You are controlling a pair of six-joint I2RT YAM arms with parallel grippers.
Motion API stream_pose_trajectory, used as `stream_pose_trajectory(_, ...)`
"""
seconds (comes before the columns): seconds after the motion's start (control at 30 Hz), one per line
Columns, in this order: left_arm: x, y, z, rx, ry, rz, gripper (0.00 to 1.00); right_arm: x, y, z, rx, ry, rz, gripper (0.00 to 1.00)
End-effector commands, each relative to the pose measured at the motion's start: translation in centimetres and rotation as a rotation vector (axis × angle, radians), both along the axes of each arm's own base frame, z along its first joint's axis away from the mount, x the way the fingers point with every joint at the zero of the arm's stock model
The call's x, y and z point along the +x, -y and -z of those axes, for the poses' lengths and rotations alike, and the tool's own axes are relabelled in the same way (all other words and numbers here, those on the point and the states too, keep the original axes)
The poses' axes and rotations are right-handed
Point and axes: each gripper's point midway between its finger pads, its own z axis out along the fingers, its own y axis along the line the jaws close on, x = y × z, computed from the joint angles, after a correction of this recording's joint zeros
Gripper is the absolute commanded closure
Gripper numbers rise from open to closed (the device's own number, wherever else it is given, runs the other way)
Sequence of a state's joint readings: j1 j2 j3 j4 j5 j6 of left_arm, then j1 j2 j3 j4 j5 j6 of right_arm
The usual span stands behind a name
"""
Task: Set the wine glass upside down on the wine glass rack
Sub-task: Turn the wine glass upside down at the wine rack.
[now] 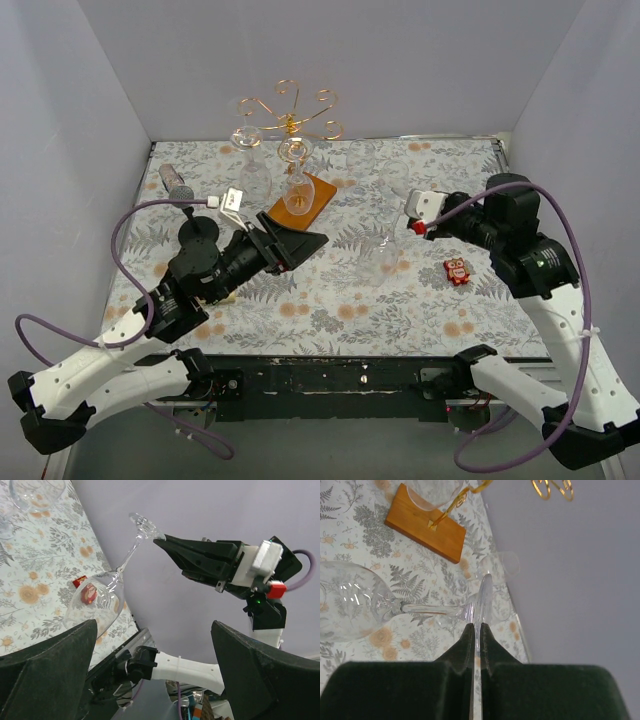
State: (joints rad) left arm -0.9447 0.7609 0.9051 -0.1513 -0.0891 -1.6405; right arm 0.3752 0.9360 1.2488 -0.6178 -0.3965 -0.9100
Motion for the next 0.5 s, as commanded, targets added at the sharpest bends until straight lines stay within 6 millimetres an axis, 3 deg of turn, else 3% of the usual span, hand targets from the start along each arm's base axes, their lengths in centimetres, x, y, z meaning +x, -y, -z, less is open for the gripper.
stream_pose_trajectory(0.0,-0.4,1.0,-1.2,-0.114,-0.018,0.048,0.02,-0.6,-1.2,-5.6,-0.059,0.362,-0.097,0.99)
stream_pose_trajectory(0.3,-0.6,1.3,-1.8,-0.203,-0.031,0.073,0.02,-4.0,-5.3,-6.9,-0.158,0.703,-0.270,0.99)
stream_pose_trajectory(0.47,-0.4,1.0,-1.0,-0.247,-0.070,0.057,0.02,-6.0,-7.7,-5.8,-0.191,0.824,-0.335,0.99)
